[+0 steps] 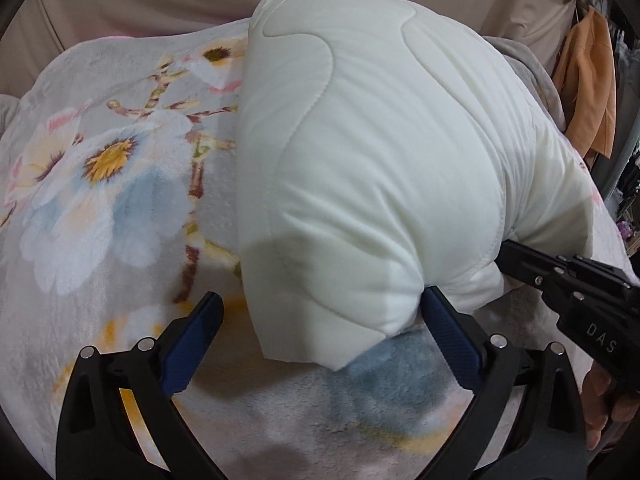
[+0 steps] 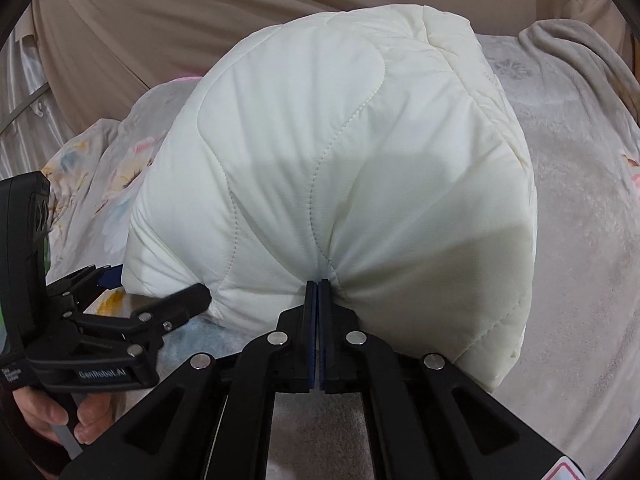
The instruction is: Fold large clothes
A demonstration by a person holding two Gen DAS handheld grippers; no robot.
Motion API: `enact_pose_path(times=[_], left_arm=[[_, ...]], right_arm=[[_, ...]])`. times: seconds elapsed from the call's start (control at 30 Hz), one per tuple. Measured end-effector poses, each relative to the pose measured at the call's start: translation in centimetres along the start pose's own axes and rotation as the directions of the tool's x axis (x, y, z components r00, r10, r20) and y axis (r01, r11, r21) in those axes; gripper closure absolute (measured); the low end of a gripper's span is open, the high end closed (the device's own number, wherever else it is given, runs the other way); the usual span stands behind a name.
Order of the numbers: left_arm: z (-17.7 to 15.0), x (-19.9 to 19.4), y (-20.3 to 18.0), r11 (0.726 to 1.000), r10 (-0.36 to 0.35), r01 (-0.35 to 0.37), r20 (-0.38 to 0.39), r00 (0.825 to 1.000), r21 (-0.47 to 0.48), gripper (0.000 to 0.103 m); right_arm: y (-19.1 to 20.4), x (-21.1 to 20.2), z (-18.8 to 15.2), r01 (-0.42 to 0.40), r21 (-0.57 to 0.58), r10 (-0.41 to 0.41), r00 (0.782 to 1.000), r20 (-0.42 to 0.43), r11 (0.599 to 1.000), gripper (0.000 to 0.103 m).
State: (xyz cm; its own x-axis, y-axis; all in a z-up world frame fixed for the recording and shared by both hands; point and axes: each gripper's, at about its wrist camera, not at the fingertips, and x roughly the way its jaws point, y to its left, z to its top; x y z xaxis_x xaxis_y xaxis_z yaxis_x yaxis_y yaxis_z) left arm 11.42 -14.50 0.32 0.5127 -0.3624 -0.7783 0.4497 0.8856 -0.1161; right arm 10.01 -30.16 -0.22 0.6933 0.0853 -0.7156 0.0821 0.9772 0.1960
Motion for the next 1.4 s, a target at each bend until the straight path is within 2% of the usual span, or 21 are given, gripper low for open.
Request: enact_pose_path(times=[0.17,0.27,0.33,0.37,0.4,0.43,0.5,0.6,0.67,0.73,0.8,0.9,1.0,1.13,1.23,1.4], left_arm=[[-0.3,-1.9,-0.8,0.999,0.015,-0.015,0.015,1.0,0.032,0.007],[0.1,-4.3,-0.9,0.999,0.013,-0.015,0.063,0.998,0.04,0.007],[0.8,-5.9,-0.8,0.999,-0.004,0.001,0.097,0.995,0.037,0.007],[1.4,-7.0,-0.7,0.999,-0.014,0.01,0.124,0.992,0.032,0.006],[2.0,-7.7,-0.7,0.999,-0.02,0.017,0.141,0.99,0.029,0.006],[2.6,-8.3,-0.5,0.999,-0.028,0.025,0.156,0.987,0.024,0.005],[4.4,-8.9,-0.1,0.999,-0.049,0.048,0.181,0.982,0.006,0.005],[6.7,-7.8,0.8,0.997,-0.059,0.068,0.172,0.983,-0.044,0.005],[7.9,-5.5,1.7,0.994,-0.072,0.082,0.121,0.99,-0.077,0.005],[8.3,-3.2,2.1,0.991,-0.084,0.09,0.061,0.995,-0.099,0.005],[8.2,-1.4,2.8,0.979,-0.14,0.143,0.034,0.99,-0.145,0.005],[7.5,0.2,3.5,0.945,-0.237,0.237,0.028,0.971,-0.225,0.005],[7.2,1.1,3.9,0.925,-0.277,0.281,0.053,0.959,-0.256,0.005],[6.7,1.8,3.9,0.916,-0.296,0.313,0.102,0.95,-0.252,0.005],[6.4,2.2,3.9,0.914,-0.299,0.323,0.131,0.945,-0.247,0.005],[6.5,1.7,3.0,0.936,-0.263,0.287,0.138,0.955,-0.205,0.005]], right_arm=[[0.5,-2.2,-0.2,-0.021,0.057,0.019,0.999,0.028,0.998,0.101],[0.3,-5.4,0.4,-0.028,0.085,0.02,0.995,0.097,0.996,0.096],[-0.2,-7.6,1.0,-0.01,0.106,-0.006,0.988,0.153,0.994,0.08],[-0.8,-8.5,1.5,0.007,0.125,-0.03,0.983,0.179,0.992,0.061],[-1.5,-9.4,2.0,0.023,0.15,-0.054,0.977,0.207,0.988,0.049],[-2.2,-9.9,2.5,0.034,0.169,-0.072,0.972,0.225,0.985,0.046],[-3.5,-9.7,3.4,0.055,0.2,-0.099,0.971,0.216,0.978,0.038],[-5.8,-7.6,4.2,0.029,0.276,-0.076,0.984,0.16,0.961,0.034],[-6.9,-5.2,4.0,0.001,0.324,-0.033,0.995,0.093,0.946,0.032],[-7.6,-3.6,3.4,-0.018,0.351,-0.007,0.998,0.07,0.936,0.025],[-7.9,-2.7,2.8,-0.022,0.362,0.0,0.998,0.06,0.932,0.017],[-8.5,-1.5,2.4,-0.06,0.383,0.048,0.998,0.042,0.922,0.016],[-9.0,-0.4,1.9,-0.123,0.413,0.115,0.992,0.045,0.902,0.015],[-9.4,1.2,1.6,-0.225,0.446,0.221,0.973,0.062,0.866,0.013],[-9.2,1.8,1.7,-0.245,0.438,0.238,0.969,0.071,0.865,0.01],[-8.5,2.5,2.3,-0.243,0.406,0.227,0.97,0.087,0.881,0.011]])
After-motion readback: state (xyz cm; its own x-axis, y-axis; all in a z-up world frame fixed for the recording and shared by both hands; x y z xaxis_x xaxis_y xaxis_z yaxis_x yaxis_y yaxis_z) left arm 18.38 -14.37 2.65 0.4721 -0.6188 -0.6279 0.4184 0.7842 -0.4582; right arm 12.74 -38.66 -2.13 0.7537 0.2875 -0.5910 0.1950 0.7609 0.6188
